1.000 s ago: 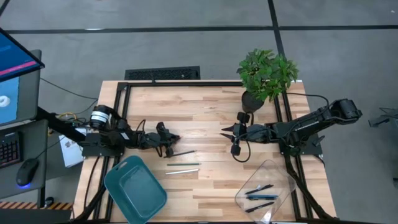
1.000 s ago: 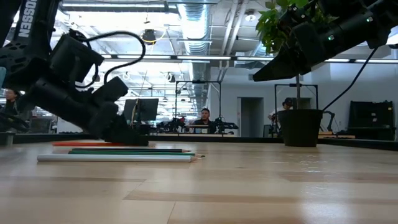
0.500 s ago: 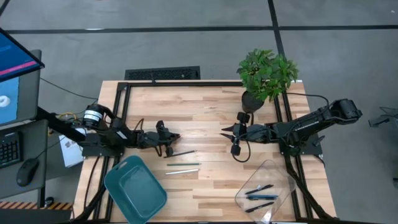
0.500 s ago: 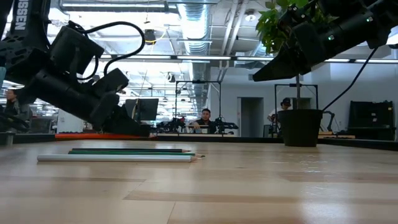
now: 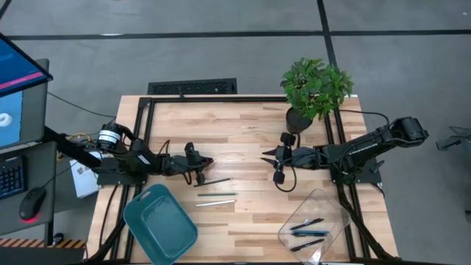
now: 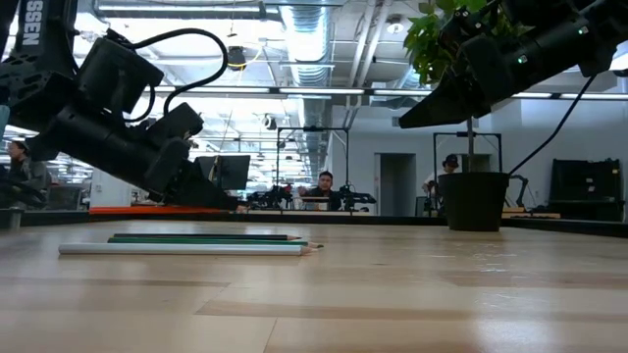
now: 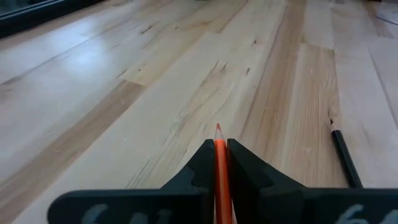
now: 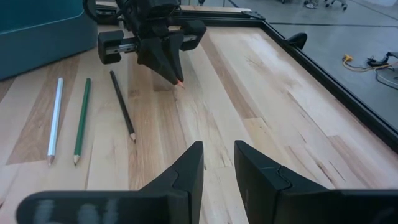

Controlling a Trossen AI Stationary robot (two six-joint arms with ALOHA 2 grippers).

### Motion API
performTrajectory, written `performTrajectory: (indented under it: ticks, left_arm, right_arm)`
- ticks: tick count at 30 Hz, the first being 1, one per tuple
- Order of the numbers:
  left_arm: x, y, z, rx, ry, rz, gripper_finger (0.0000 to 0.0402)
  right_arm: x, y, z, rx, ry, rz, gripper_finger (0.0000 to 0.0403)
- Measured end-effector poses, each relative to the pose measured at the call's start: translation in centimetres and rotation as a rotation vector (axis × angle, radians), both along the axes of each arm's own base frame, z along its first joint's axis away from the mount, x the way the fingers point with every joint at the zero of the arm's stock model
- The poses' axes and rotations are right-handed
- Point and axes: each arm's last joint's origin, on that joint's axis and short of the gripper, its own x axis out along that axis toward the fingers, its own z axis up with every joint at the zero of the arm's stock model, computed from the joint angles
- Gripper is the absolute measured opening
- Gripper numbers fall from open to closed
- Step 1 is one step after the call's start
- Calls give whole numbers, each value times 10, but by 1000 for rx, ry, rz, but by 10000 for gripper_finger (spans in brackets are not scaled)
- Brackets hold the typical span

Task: Sort pens & pencils
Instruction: Put the orange pencil in the blue bin

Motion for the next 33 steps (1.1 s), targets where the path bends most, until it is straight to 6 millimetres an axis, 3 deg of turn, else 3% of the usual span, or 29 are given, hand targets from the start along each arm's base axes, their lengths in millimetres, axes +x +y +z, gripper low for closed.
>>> performTrajectory:
  ticks: [8, 33]
  left_arm:
    - [0, 0, 7, -14, -36, 5, 11]
    - [-19, 2, 74, 60, -139, -27, 11]
  right_arm:
    - [0, 0, 0, 0, 0, 0, 113]
    - [0, 0, 0, 1, -4, 0, 113]
